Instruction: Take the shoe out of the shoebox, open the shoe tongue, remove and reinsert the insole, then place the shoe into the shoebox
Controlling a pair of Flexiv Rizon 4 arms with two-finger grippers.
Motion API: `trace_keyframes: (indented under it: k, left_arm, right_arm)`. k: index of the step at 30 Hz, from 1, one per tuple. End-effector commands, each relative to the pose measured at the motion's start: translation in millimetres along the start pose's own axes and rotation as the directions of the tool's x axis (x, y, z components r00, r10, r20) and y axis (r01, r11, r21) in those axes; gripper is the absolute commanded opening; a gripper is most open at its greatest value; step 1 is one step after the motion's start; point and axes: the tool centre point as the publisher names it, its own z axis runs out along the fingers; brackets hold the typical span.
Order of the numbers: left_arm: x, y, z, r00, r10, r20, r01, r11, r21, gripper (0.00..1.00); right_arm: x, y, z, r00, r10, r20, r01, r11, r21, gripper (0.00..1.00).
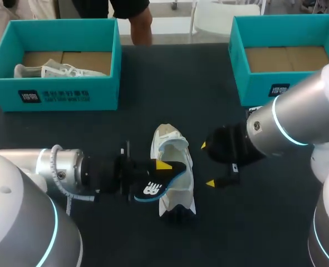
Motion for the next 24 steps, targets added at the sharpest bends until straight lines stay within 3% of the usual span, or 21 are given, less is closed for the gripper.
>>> trace_keyframes:
  k: [1, 9, 24]
  left_arm:
    - [1.2, -0.5, 1.1, 1.000, 0.001, 0.002, -0.001, 1.000, -0.003, 0.00]
    - [1.2, -0.5, 1.1, 1.000, 0.001, 0.002, -0.001, 1.000, -0.003, 0.00]
    - [28.0, 34.7, 21.7, 0.999, -0.012, -0.044, 0.010, 0.999, -0.031, 0.00]
  right_arm:
    - [-5.3, -1.6, 20.1, 1.000, -0.002, -0.011, 0.001, 1.000, -0.022, 1.00]
    - [-5.3, -1.6, 22.6, 1.000, 0.017, -0.003, -0.017, 1.000, -0.015, 1.00]
    - [-5.3, -1.6, 22.6, 1.000, 0.017, -0.003, -0.017, 1.000, -0.015, 1.00]
